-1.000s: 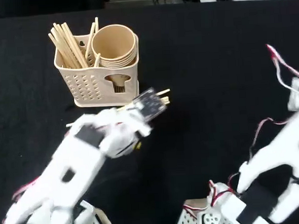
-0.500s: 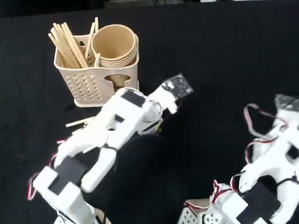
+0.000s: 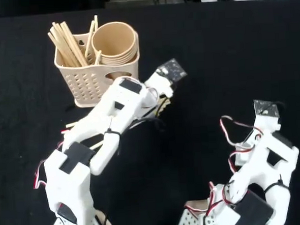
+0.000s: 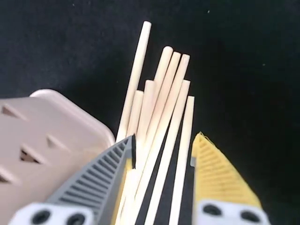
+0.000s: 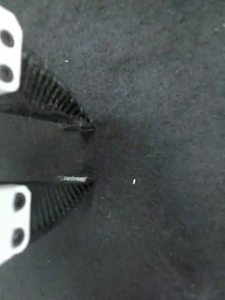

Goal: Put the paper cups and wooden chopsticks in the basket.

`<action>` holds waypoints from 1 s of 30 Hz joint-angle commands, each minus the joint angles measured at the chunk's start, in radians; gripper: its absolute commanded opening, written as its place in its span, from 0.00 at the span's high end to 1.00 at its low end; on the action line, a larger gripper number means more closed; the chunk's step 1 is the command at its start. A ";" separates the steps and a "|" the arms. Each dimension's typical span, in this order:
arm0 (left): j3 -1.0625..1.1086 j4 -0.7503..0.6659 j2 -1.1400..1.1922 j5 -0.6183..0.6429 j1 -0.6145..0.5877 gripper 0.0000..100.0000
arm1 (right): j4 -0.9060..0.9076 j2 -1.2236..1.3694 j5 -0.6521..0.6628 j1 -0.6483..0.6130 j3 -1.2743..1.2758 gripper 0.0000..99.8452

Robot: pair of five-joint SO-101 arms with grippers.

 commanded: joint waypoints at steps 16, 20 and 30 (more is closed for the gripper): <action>-0.193 0.068 0.199 -0.006 -0.004 0.80 | -0.020 -0.027 -0.006 -0.029 0.022 0.85; -0.185 0.084 0.198 -0.009 0.025 0.90 | -0.020 -0.027 -0.006 -0.029 0.022 0.85; -0.168 0.173 0.189 -0.011 0.062 0.97 | -0.020 -0.027 -0.009 -0.029 0.022 0.85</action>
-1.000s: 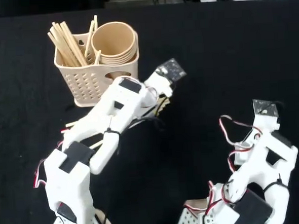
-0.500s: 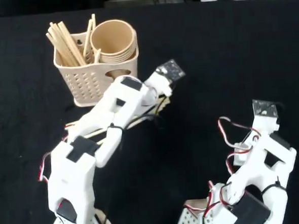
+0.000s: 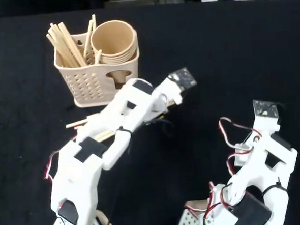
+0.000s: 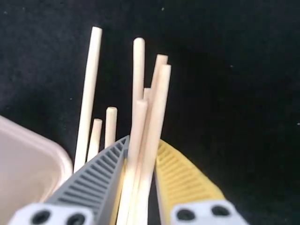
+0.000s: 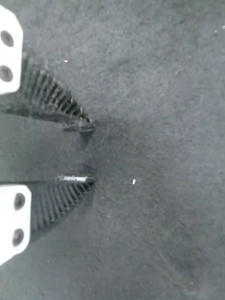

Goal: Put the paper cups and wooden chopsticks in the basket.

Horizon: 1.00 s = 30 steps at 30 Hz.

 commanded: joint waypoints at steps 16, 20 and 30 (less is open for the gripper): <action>-0.104 0.296 -0.080 0.055 0.027 0.97 | -0.011 -0.005 -0.009 -0.028 0.007 0.85; -0.018 0.222 -0.187 0.121 0.016 0.97 | -0.011 -0.005 -0.009 -0.028 0.007 0.85; 0.476 -0.144 -0.677 0.180 0.016 0.97 | -0.012 -0.005 -0.009 -0.028 0.007 0.85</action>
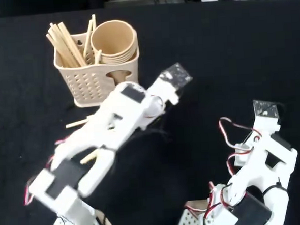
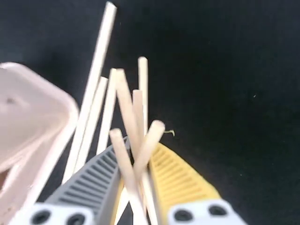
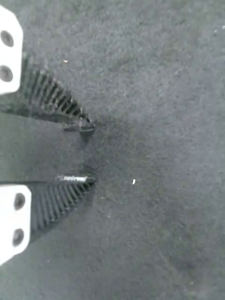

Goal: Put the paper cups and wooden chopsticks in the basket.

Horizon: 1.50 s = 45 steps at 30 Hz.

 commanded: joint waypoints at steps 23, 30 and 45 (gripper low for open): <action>0.142 -0.290 -0.756 0.261 -0.027 0.97 | -0.029 -0.012 -0.037 -0.029 0.018 0.85; 0.027 -0.288 -0.756 0.267 -0.027 0.97 | -0.029 -0.010 -0.037 -0.029 0.018 0.85; -0.280 -0.288 -0.769 0.270 -0.219 0.97 | -0.028 -0.008 -0.037 -0.029 0.018 0.85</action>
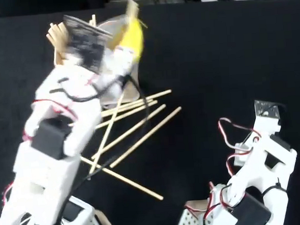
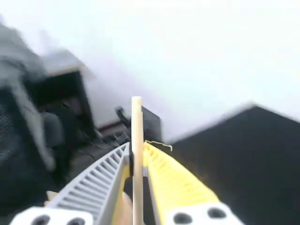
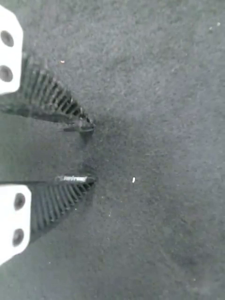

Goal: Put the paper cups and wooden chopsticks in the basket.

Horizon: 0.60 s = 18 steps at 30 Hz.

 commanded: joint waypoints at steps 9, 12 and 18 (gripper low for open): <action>-0.259 -0.178 0.060 0.075 -0.306 0.97 | -0.012 -0.002 -0.009 -0.029 0.005 0.85; -0.249 -0.276 0.152 0.147 -0.380 0.97 | -0.012 -0.002 -0.009 -0.029 0.005 0.85; -0.248 -0.276 0.292 0.258 -0.461 0.97 | -0.012 -0.002 -0.009 -0.029 0.005 0.85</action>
